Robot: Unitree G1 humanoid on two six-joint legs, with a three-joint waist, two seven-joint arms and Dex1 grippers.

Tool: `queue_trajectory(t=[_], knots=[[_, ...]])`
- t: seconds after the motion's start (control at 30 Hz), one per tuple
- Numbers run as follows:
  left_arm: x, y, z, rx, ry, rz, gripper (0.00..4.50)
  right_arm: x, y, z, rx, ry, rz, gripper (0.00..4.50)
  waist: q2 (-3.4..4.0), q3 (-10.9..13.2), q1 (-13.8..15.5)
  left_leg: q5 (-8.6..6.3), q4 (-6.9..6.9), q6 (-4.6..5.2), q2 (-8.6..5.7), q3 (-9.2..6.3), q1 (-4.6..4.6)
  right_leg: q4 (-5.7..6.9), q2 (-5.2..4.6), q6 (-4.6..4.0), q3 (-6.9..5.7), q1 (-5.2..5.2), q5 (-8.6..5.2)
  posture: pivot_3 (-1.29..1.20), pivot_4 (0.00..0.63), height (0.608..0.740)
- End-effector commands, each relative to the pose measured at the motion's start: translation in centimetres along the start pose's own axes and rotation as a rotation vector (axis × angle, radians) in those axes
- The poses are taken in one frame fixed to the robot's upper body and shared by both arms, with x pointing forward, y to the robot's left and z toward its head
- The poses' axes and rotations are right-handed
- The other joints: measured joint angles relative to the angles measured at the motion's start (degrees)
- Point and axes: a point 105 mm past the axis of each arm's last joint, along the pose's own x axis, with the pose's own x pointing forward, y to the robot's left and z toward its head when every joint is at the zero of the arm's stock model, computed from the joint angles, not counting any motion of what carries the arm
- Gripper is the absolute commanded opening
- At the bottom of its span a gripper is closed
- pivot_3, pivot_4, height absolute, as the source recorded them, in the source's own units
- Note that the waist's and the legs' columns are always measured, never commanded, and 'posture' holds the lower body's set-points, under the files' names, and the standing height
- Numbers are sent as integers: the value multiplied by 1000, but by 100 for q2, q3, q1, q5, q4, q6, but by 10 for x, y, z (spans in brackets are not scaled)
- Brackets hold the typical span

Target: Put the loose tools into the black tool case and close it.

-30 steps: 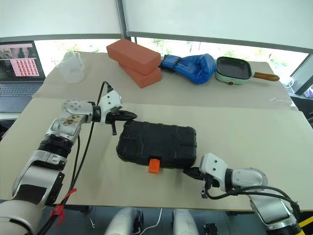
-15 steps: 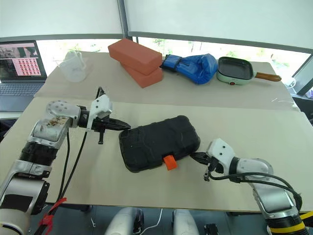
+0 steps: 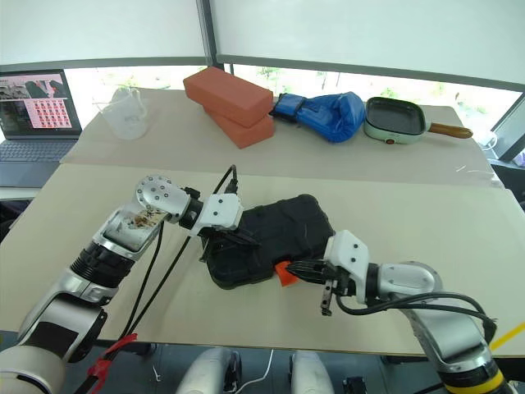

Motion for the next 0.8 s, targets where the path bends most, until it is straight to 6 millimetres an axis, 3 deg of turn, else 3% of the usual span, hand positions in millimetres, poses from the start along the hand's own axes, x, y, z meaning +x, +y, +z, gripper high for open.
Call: queue_trajectory(t=[0.03,0.27,0.53,0.8], knots=[[6,-10,-26,-68,85,-22,45,4,-6,-6,-24,21,-31,0,0,-3,8,0,0,0,1,1,4,1,0,0,0,3,0,0,150,738],[2,-6,-22,-87,60,3,45,7,4,-19,-29,66,-3,0,-4,-32,6,0,0,0,7,2,21,6,4,-2,2,12,1,0,150,738],[4,-2,-14,-79,37,16,45,1,11,-15,-20,71,-8,0,-2,-39,12,1,1,-1,12,4,18,7,6,-6,5,9,3,0,150,738],[6,-4,-13,-65,36,-6,45,11,20,-39,23,127,-49,0,-3,-40,21,0,1,0,10,4,16,4,6,-6,5,8,3,0,150,738]])
